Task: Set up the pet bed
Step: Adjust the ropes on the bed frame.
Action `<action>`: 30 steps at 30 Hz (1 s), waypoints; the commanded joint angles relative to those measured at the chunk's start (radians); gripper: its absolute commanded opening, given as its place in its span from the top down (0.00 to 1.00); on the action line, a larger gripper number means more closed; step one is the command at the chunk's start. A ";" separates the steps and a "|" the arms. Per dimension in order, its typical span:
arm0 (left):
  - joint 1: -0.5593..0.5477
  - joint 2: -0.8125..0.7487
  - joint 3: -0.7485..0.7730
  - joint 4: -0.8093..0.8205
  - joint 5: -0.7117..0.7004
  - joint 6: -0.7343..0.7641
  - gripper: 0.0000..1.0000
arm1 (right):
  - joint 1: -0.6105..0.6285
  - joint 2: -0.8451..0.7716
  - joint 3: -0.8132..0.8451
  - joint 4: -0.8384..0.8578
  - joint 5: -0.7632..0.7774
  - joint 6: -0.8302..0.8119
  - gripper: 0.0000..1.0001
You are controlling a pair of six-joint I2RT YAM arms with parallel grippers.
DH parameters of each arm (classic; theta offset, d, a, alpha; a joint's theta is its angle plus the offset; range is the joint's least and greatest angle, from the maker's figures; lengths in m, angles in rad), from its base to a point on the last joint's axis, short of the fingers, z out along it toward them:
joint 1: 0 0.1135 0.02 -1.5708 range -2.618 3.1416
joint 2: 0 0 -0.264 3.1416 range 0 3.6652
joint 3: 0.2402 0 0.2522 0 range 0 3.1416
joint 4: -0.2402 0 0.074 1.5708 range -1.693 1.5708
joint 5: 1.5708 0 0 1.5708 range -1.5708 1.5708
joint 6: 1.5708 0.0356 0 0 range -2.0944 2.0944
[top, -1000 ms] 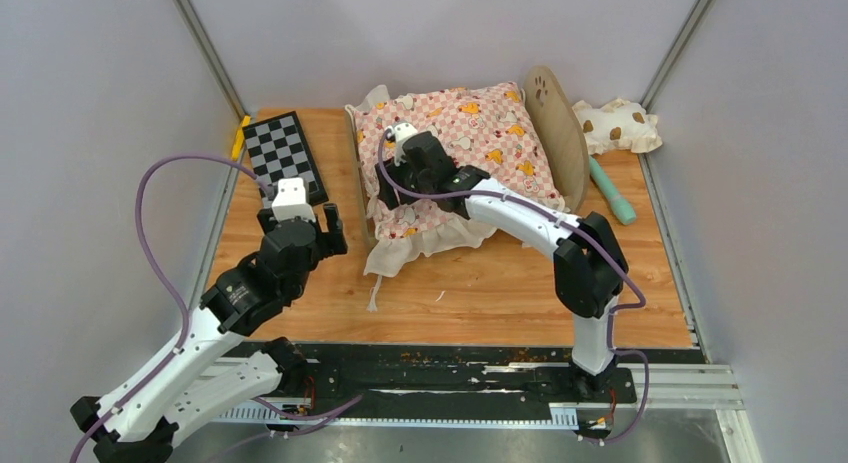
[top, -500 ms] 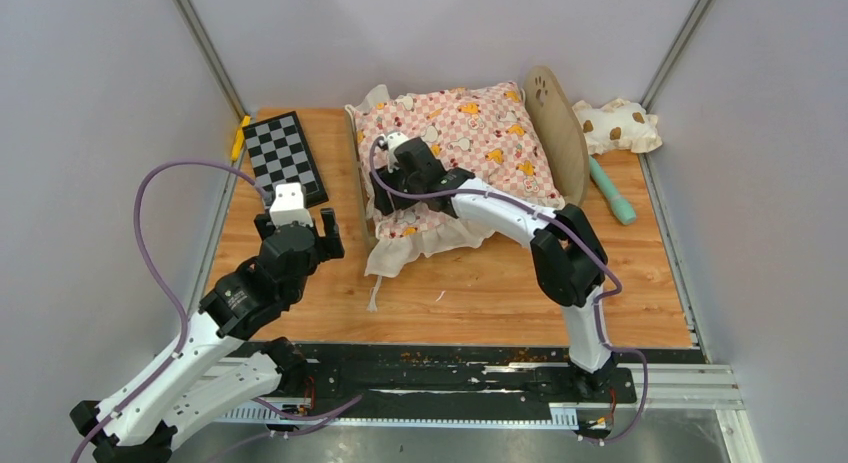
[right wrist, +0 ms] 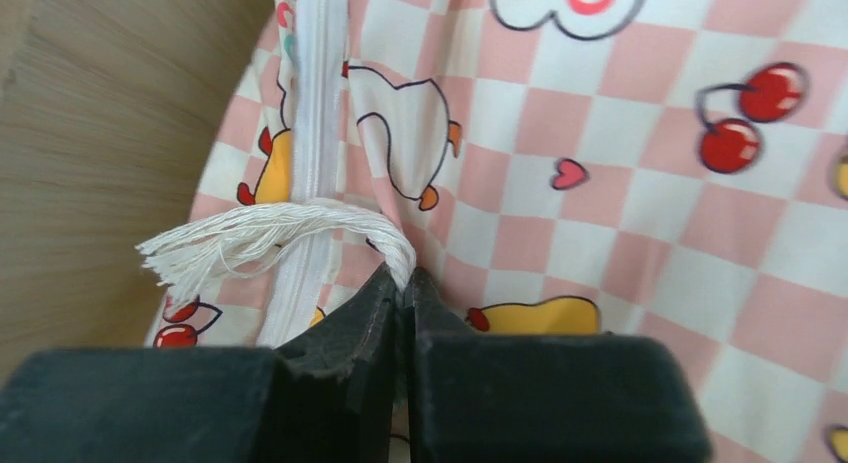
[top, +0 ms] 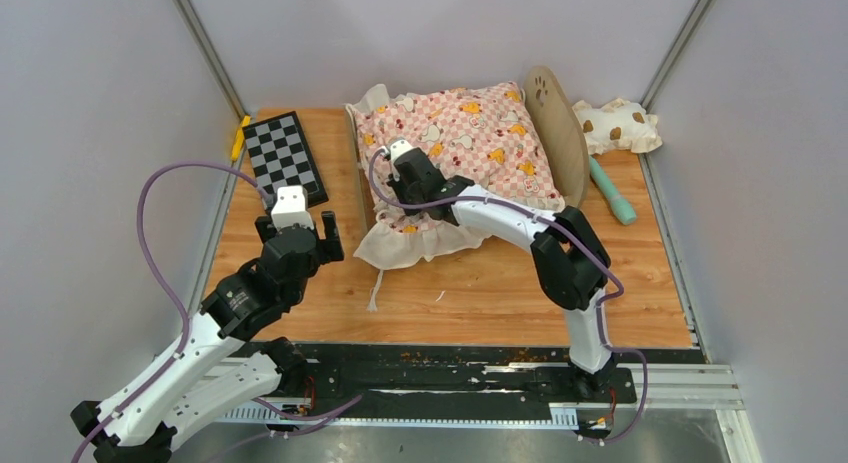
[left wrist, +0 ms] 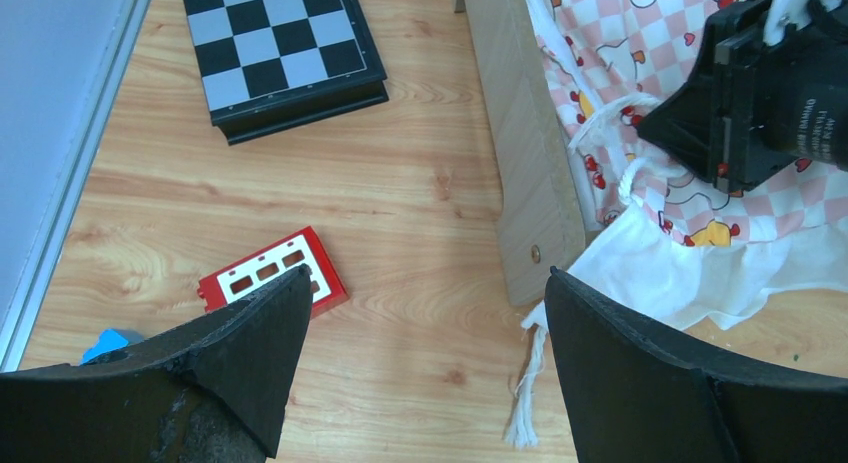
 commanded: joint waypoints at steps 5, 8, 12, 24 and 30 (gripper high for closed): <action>0.004 -0.004 -0.010 0.024 -0.026 -0.001 0.07 | -0.002 -0.143 -0.020 0.025 0.174 -0.106 0.95; 0.004 -0.008 -0.011 0.020 -0.028 0.000 0.07 | -0.001 -0.155 -0.029 0.033 0.107 -0.106 0.79; 0.004 -0.013 -0.015 0.014 -0.028 -0.001 0.07 | -0.002 -0.176 -0.070 0.089 -0.050 -0.087 0.67; 0.004 -0.051 -0.032 -0.003 -0.035 -0.004 0.07 | -0.001 -0.214 -0.083 0.122 -0.203 -0.069 0.90; 0.004 -0.057 -0.037 -0.010 -0.032 -0.008 0.07 | -0.002 -0.277 -0.098 0.141 -0.228 -0.075 0.90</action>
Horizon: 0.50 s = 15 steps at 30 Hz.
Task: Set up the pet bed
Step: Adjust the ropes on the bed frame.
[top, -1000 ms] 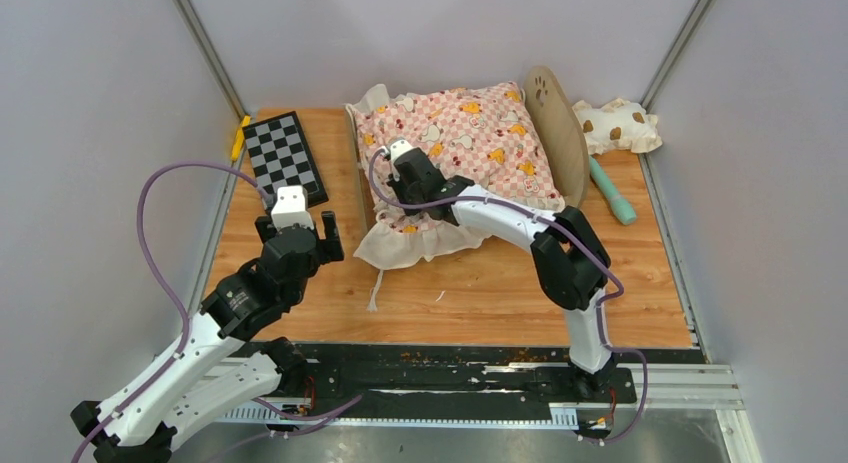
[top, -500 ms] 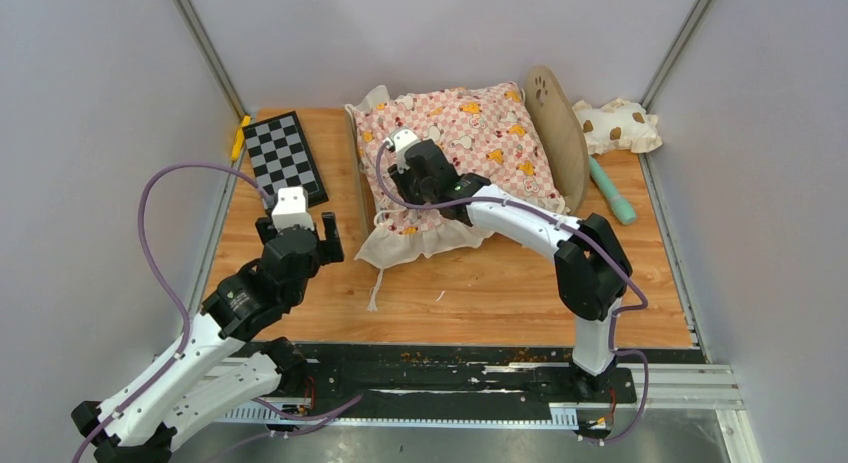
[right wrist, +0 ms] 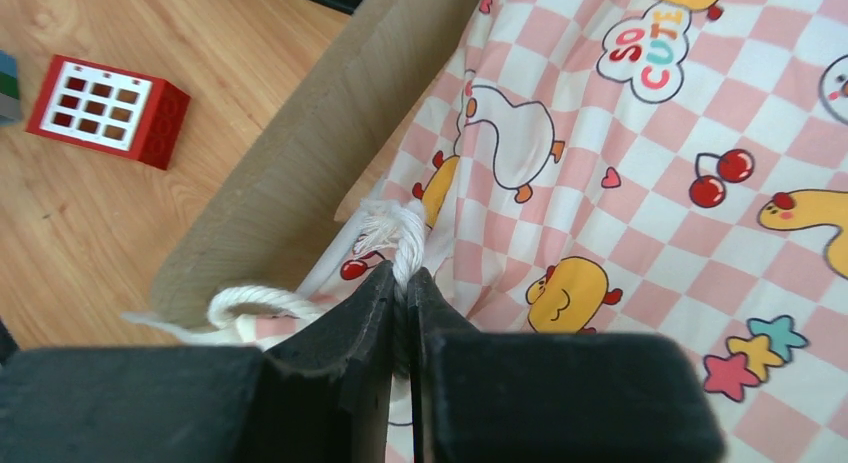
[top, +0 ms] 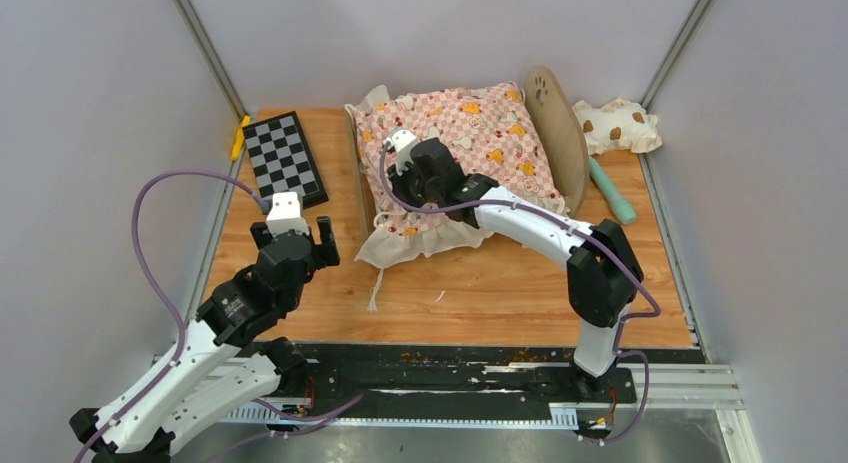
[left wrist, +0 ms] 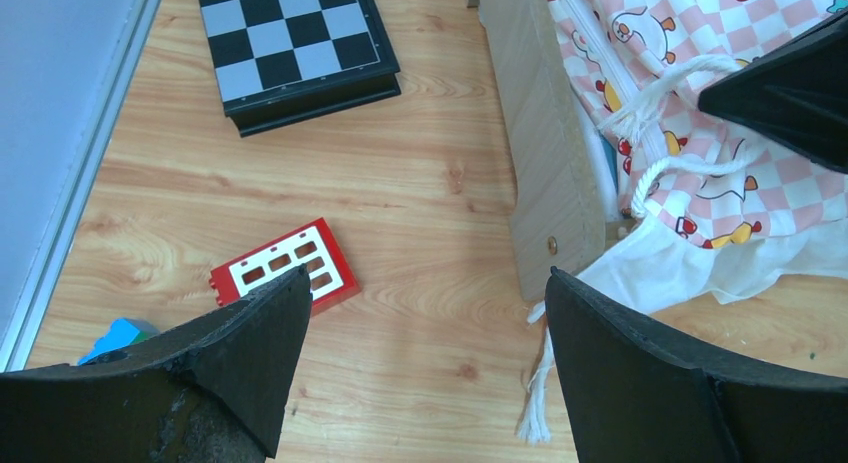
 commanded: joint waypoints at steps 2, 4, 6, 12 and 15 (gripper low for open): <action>0.004 -0.006 -0.004 0.006 -0.020 -0.011 0.07 | 0.000 -0.112 0.001 0.070 -0.051 -0.004 0.90; 0.004 -0.006 -0.003 0.007 -0.020 -0.010 0.07 | 0.000 -0.126 0.000 0.074 -0.065 -0.004 0.90; 0.004 -0.006 -0.003 0.008 -0.019 -0.011 0.07 | 0.000 -0.135 -0.003 0.083 -0.084 -0.004 0.90; 0.004 -0.016 -0.006 -0.005 -0.017 -0.013 0.07 | 0.000 -0.087 0.047 0.050 -0.182 -0.052 0.90; 0.004 -0.024 -0.007 -0.010 -0.019 -0.012 0.07 | 0.000 -0.062 0.058 0.049 -0.202 -0.049 0.90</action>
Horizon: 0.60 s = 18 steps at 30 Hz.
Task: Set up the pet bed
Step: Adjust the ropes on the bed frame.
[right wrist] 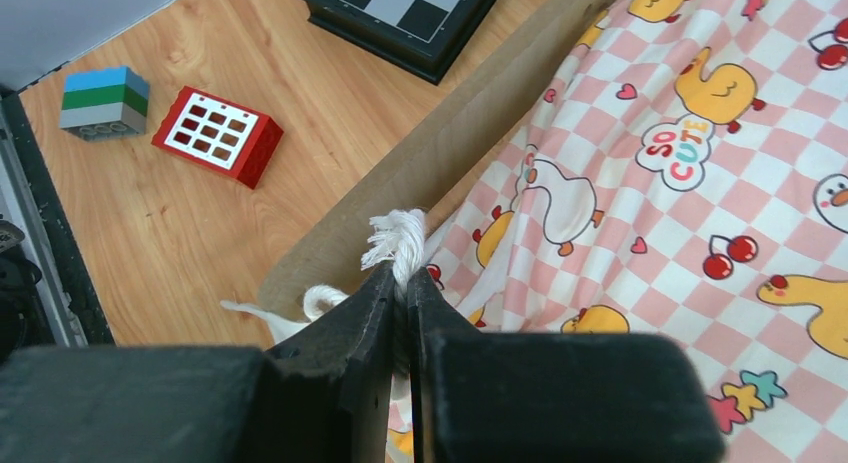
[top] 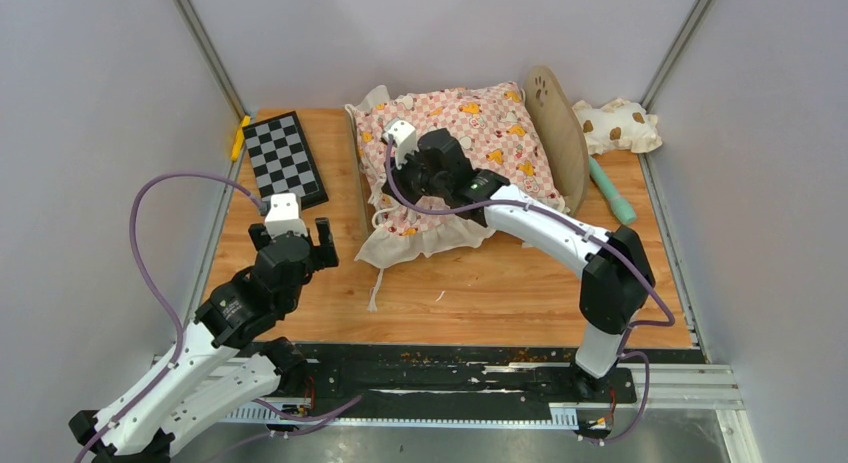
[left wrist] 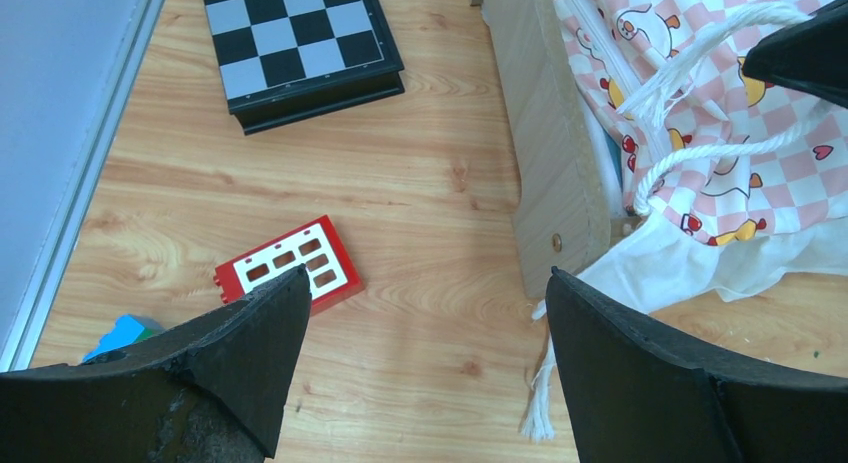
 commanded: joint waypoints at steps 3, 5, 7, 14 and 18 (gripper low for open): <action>0.004 -0.023 -0.008 -0.003 -0.019 -0.009 0.07 | 0.000 0.054 0.067 0.010 -0.075 -0.016 0.90; 0.004 -0.026 -0.008 -0.009 -0.021 -0.009 0.07 | 0.000 0.070 0.078 0.003 -0.078 -0.012 0.90; 0.004 -0.028 -0.011 -0.011 -0.021 -0.009 0.06 | 0.001 0.084 0.088 -0.006 -0.078 -0.013 0.90; 0.004 -0.033 -0.017 -0.013 -0.017 -0.013 0.06 | 0.005 0.109 0.094 -0.025 -0.028 -0.019 0.90; 0.004 -0.033 -0.021 -0.013 -0.015 -0.016 0.06 | 0.007 0.133 0.111 -0.039 -0.050 -0.023 0.89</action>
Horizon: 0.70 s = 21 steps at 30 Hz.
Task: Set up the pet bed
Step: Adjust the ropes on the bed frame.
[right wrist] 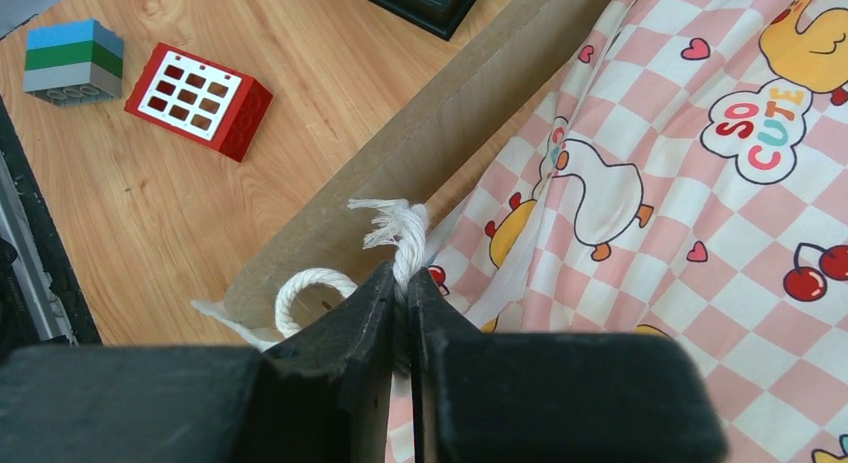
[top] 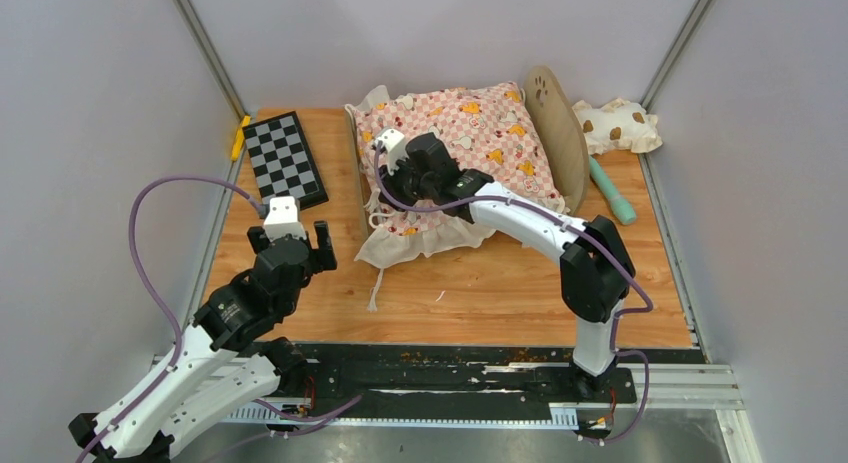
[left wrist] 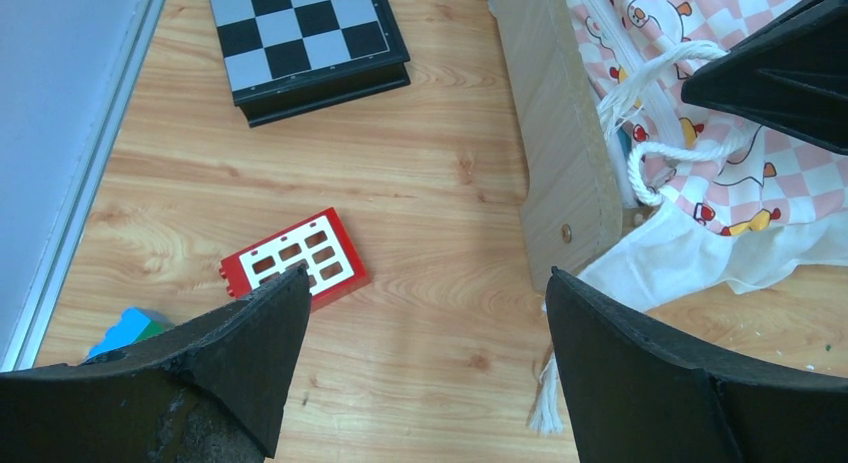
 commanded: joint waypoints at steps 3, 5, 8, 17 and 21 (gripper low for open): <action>0.004 -0.007 -0.007 0.002 -0.011 -0.016 0.06 | 0.011 0.049 0.100 -0.036 -0.026 -0.029 0.88; 0.004 -0.007 -0.006 -0.002 -0.011 -0.016 0.06 | 0.017 0.075 0.124 -0.054 -0.030 -0.034 0.88; 0.004 -0.010 -0.007 -0.006 -0.013 -0.015 0.06 | 0.028 0.110 0.160 -0.090 -0.027 -0.042 0.87; 0.004 -0.016 -0.010 -0.014 -0.014 -0.014 0.06 | 0.049 0.184 0.224 -0.150 -0.003 -0.059 0.86; 0.004 -0.017 -0.010 -0.014 -0.013 -0.014 0.06 | 0.055 0.207 0.246 -0.170 0.036 -0.064 0.86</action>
